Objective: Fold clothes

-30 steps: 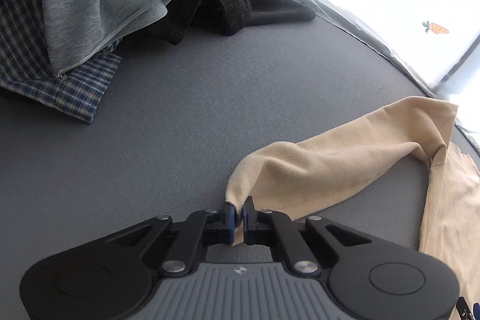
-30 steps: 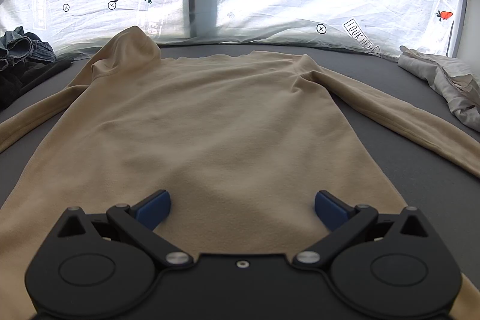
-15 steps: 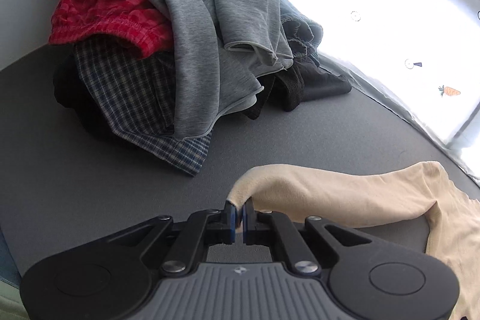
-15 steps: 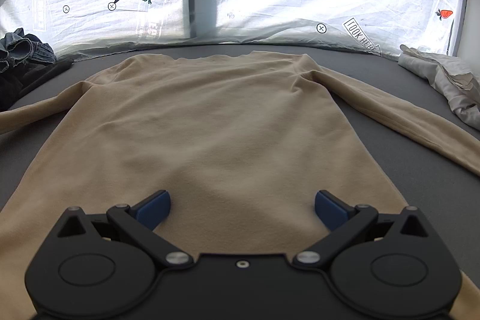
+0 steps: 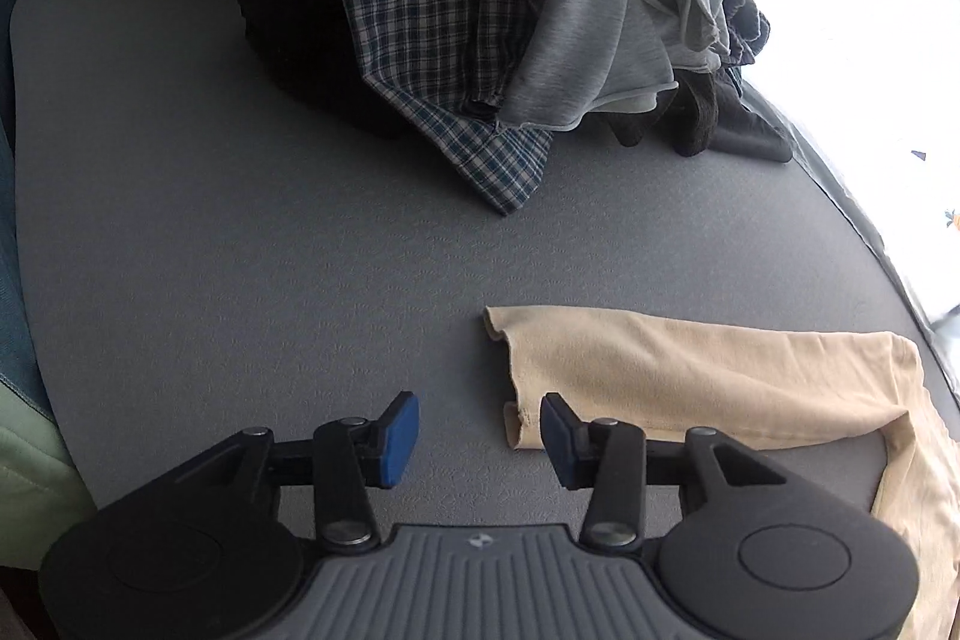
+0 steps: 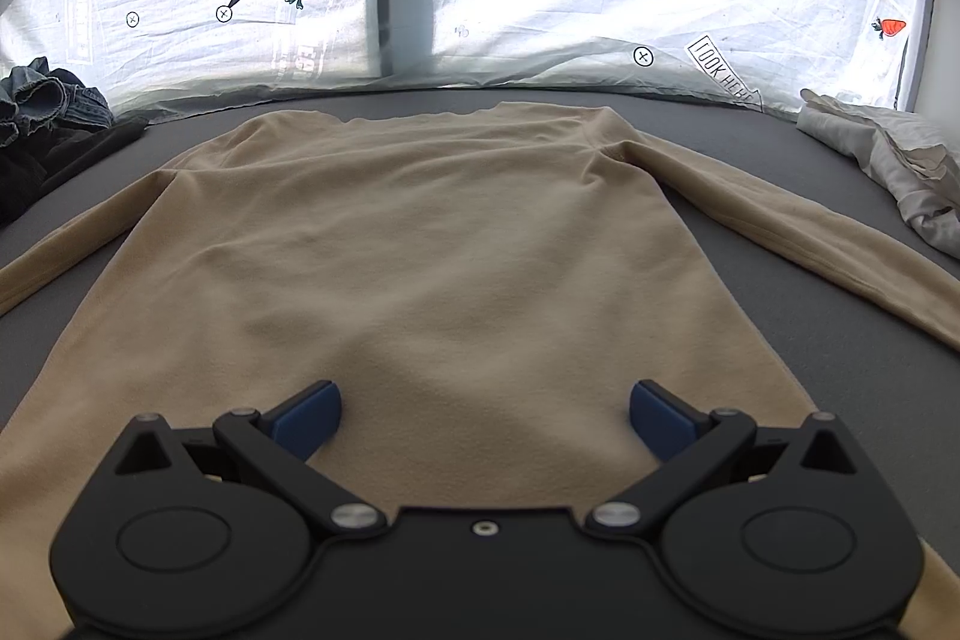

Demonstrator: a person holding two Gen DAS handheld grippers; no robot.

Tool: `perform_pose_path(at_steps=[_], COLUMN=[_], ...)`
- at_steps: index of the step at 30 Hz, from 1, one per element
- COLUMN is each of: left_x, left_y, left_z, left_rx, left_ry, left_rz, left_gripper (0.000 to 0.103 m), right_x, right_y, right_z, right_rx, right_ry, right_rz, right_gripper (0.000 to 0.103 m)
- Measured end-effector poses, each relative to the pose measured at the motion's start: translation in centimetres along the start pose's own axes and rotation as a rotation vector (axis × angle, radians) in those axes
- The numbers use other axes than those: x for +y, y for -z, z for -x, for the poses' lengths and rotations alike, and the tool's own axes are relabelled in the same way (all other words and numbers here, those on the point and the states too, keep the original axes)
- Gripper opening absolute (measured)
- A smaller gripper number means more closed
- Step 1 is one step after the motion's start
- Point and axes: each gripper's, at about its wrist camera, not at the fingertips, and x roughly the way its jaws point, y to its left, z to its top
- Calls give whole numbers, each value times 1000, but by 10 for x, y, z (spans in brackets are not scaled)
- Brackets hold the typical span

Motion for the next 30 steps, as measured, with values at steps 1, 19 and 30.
perform_pose_path(at_steps=[1,19,30], left_x=[-1,-12,-28], left_y=[1,-33,-33], left_z=[-1,-37,-49], left_rx=[6,27,37], left_ry=[3,16,-39], left_rz=[-2,-3,-127], left_gripper=[51,65,64], right_x=[0,49,191], right_y=[0,-81,-138], right_z=[0,-10,-100], right_rx=[0,82,102], right_ry=[0,-147,-381], right_rz=[0,28,234], right_gripper=[103,41,18])
